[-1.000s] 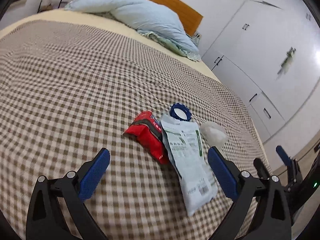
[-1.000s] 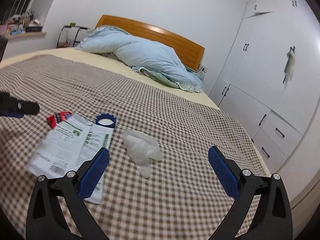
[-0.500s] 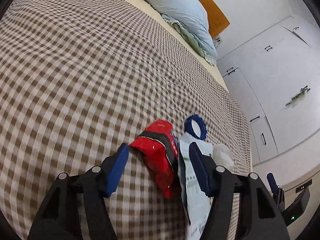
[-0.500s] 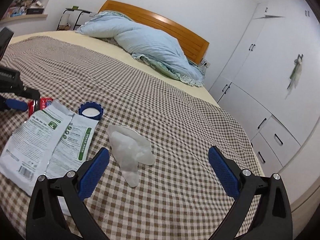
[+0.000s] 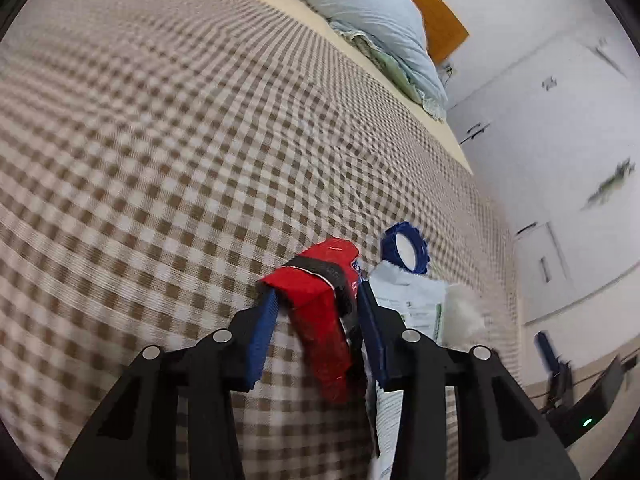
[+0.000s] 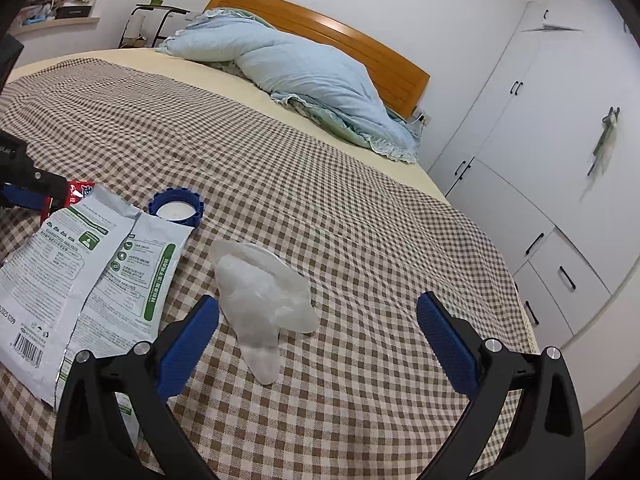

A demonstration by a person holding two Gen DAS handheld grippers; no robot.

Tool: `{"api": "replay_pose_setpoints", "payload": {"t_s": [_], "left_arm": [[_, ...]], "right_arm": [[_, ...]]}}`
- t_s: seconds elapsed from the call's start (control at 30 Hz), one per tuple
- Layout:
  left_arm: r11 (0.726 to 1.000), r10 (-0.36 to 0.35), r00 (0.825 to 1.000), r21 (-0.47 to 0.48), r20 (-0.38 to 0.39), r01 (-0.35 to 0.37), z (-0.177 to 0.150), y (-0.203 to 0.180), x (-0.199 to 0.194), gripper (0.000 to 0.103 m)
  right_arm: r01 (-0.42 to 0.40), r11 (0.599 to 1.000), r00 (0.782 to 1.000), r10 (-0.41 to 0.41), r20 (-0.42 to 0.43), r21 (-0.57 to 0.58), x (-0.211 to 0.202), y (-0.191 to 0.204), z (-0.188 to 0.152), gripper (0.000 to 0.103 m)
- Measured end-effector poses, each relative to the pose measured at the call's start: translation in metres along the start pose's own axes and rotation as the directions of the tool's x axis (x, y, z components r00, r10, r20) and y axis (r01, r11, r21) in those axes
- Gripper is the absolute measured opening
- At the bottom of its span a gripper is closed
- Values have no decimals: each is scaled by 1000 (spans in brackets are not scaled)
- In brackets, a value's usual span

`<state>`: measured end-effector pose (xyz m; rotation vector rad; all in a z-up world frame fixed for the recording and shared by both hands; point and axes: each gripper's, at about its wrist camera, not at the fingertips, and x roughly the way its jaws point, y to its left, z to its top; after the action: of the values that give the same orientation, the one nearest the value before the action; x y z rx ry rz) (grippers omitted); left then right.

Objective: Collect trash
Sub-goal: 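Close the left gripper on the red wrapper while the right grasps the clear bag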

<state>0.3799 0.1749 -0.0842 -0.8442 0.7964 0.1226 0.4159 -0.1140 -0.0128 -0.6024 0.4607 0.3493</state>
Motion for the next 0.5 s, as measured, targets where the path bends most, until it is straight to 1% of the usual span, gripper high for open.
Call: {"api": "replay_pose_setpoints", "payload": {"t_s": [0.1, 0.13, 0.2, 0.23, 0.3, 0.33, 0.37, 0.4, 0.43, 0.5], "left_arm": [[998, -34, 999, -51, 12, 35, 5, 4, 6, 37], [998, -37, 999, -54, 10, 37, 7, 3, 11, 37], [999, -21, 1000, -33, 4, 21, 9, -3, 18, 38], [1000, -9, 1000, -1, -1, 9, 7, -9, 21, 37], [999, -7, 1000, 43, -13, 8, 2, -15, 26, 32], [999, -21, 1000, 46, -10, 21, 0, -15, 27, 31], [998, -42, 999, 47, -5, 42, -2, -14, 26, 28], [997, -61, 998, 42, -7, 61, -2, -12, 26, 25], [996, -74, 997, 39, -9, 75, -3, -11, 26, 25], [995, -82, 997, 57, 0, 82, -4, -10, 24, 23]], "right_arm": [[-3, 1000, 1000, 3, 3, 3, 3, 0, 1, 95], [-1, 1000, 1000, 1, -1, 7, 7, 0, 1, 95], [-5, 1000, 1000, 5, -14, 18, 15, 0, -1, 95], [-13, 1000, 1000, 13, -17, 28, 18, -1, -1, 95], [-58, 996, 998, 59, -18, 75, 26, -2, -3, 95], [-72, 993, 997, 74, -18, 90, 29, -2, -4, 95], [-86, 991, 996, 89, -21, 105, 34, -1, -4, 95], [-87, 991, 995, 91, -34, 105, 38, 0, -4, 95], [-84, 991, 995, 88, -40, 100, 40, 2, -3, 95], [-92, 991, 995, 96, -31, 102, 41, 4, -1, 95]]}}
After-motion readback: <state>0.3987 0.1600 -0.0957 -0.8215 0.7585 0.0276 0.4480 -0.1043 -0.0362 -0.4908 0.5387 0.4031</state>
